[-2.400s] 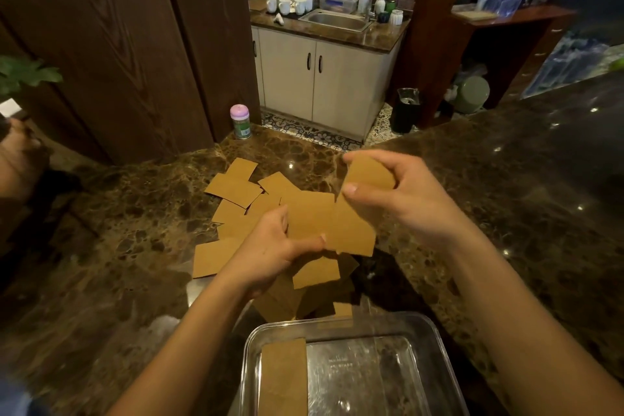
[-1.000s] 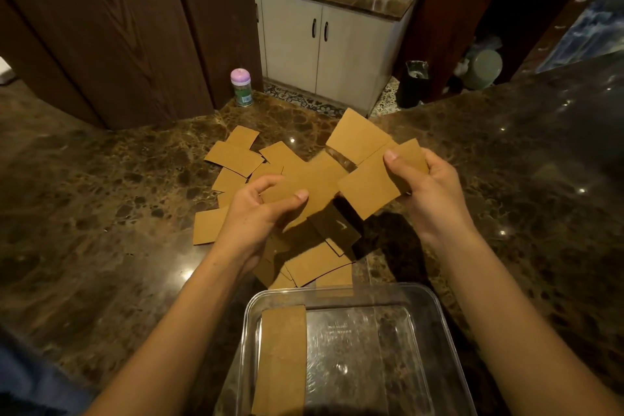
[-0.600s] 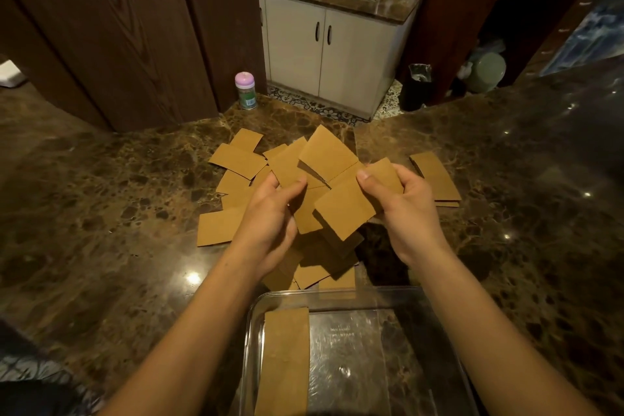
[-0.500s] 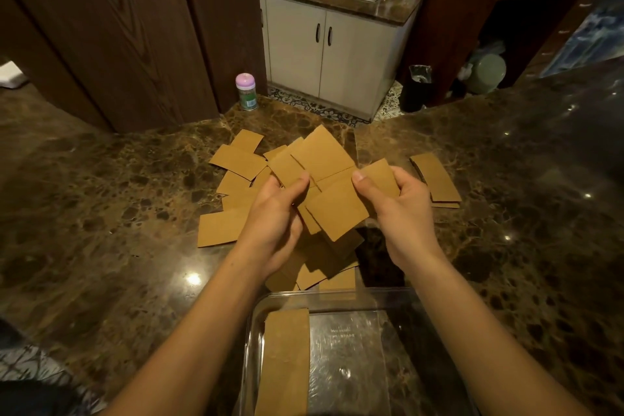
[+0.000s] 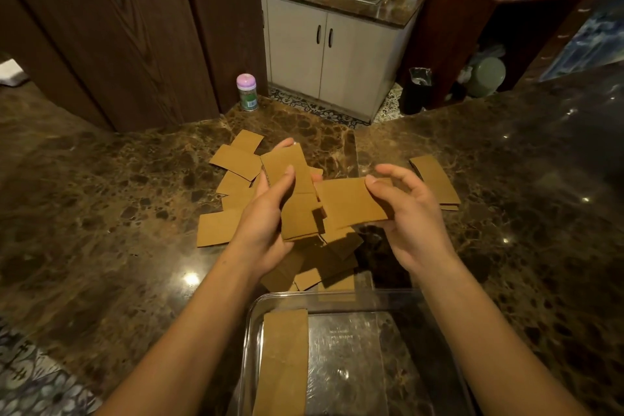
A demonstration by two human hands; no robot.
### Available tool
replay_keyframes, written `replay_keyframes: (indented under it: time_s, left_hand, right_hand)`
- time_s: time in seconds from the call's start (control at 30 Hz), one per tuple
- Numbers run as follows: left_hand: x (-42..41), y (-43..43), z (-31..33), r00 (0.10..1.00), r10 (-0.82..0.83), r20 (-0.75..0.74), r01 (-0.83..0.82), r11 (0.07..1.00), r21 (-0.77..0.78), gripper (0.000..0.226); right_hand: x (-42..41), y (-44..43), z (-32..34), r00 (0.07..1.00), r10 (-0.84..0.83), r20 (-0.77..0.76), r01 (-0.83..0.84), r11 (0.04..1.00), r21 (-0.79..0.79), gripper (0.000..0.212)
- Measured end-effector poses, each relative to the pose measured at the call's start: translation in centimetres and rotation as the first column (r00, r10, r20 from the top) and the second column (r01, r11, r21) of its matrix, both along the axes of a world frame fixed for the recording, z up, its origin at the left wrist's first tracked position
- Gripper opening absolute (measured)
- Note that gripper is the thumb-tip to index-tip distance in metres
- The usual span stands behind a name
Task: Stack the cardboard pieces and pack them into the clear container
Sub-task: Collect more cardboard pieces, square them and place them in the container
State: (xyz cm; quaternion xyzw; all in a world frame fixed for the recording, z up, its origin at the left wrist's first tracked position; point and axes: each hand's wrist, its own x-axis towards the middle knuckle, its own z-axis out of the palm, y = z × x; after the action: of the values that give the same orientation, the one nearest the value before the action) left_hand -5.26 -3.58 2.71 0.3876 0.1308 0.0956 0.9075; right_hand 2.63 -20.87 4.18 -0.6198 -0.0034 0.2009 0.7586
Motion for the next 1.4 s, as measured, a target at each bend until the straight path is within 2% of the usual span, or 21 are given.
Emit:
replay_keyframes:
  time_s: [0.13,0.23,0.3,0.37,0.47,0.53,0.6,0.67,0.7,0.73,0.8,0.87,0.97,1.07,1.2,1.3,1.4]
  left_hand:
    - [-0.1,-0.6,-0.1,0.999,0.002,-0.048,0.002,0.995,0.101,0.033]
    - [-0.3,-1.1,-0.1,0.999,0.009,-0.039,-0.002,0.987,0.161,0.049]
    - [-0.3,-1.3,-0.4,1.0,0.018,-0.017,-0.014,0.979,0.206,0.056]
    - [0.0,-1.2,-0.8,0.999,0.034,-0.008,-0.031,0.973,0.227,0.058]
    - [0.2,-0.8,-1.3,1.0,0.005,-0.014,-0.002,0.976,0.219,0.049]
    - [0.1,-0.2,-1.6,0.999,0.003,-0.041,0.006,0.976,0.219,0.044]
    - [-0.2,0.9,-2.2,0.994,0.058,-0.088,-0.041,0.983,0.18,0.043]
    - [-0.3,2.2,-3.1,0.982,0.121,-0.147,-0.101,0.985,0.138,0.036]
    - [-0.4,2.8,-3.4,0.976,0.136,-0.172,-0.117,0.986,0.115,0.032]
    - [-0.6,3.3,-3.8,0.97,0.14,-0.199,-0.123,0.988,0.093,0.029]
    - [-0.8,3.9,-4.5,0.961,0.129,-0.246,-0.115,0.991,0.071,0.028]
    - [-1.1,4.0,-5.1,0.956,0.094,-0.276,-0.078,0.995,0.066,0.032]
    - [-1.3,3.9,-5.6,0.946,0.036,-0.322,-0.021,0.999,0.05,0.038]
    - [-1.5,3.9,-5.8,0.941,0.011,-0.339,-0.005,1.0,0.016,0.044]
    - [-1.8,4.1,-5.9,0.942,-0.001,-0.337,0.019,0.999,0.05,0.036]
    - [-1.8,3.9,-5.8,0.944,0.008,-0.329,0.012,0.998,0.059,0.028]
    - [-1.5,3.3,-5.9,0.946,0.022,-0.323,-0.002,0.998,0.061,0.028]
  right_hand:
    - [-0.6,0.8,-0.3,0.994,-0.085,-0.07,0.089,0.995,0.051,0.011]
    - [-1.5,1.7,-0.6,0.992,-0.128,-0.013,0.128,0.992,-0.005,0.013]
    - [-2.1,2.4,-1.2,0.991,-0.118,0.054,0.123,0.988,-0.095,0.015]
    - [-2.4,3.1,-1.9,0.981,-0.074,0.178,0.114,0.967,-0.227,0.021]
    - [-2.2,3.5,-2.5,0.891,0.147,0.429,0.082,0.877,-0.472,0.03]
    - [-1.5,3.4,-2.5,0.84,0.246,0.483,0.064,0.839,-0.54,0.033]
    - [-0.4,2.8,-2.6,0.836,0.233,0.497,0.114,0.813,-0.572,0.035]
    - [1.2,2.2,-3.1,0.854,0.232,0.465,0.152,0.744,-0.65,0.028]
    - [1.8,2.0,-3.3,0.868,0.28,0.411,0.121,0.681,-0.722,0.022]
    - [2.2,2.0,-3.6,0.876,0.348,0.334,0.068,0.596,-0.8,0.025]
    - [2.7,2.1,-4.3,0.855,0.485,0.184,-0.048,0.426,-0.903,0.055]
    - [2.7,2.7,-5.1,0.823,0.562,0.085,-0.113,0.309,-0.944,0.079]
    - [2.5,3.8,-6.4,0.797,0.604,0.023,-0.15,0.235,-0.96,0.092]
    - [2.1,4.7,-7.0,0.759,0.65,0.035,-0.096,0.165,-0.982,0.093]
    - [2.4,4.3,-6.5,0.728,0.684,0.032,-0.123,0.176,-0.977,0.069]
    - [3.0,2.9,-5.5,0.766,0.642,0.041,-0.217,0.317,-0.923,0.032]
    - [3.6,1.5,-5.2,0.835,0.53,0.148,-0.135,0.458,-0.879,0.027]
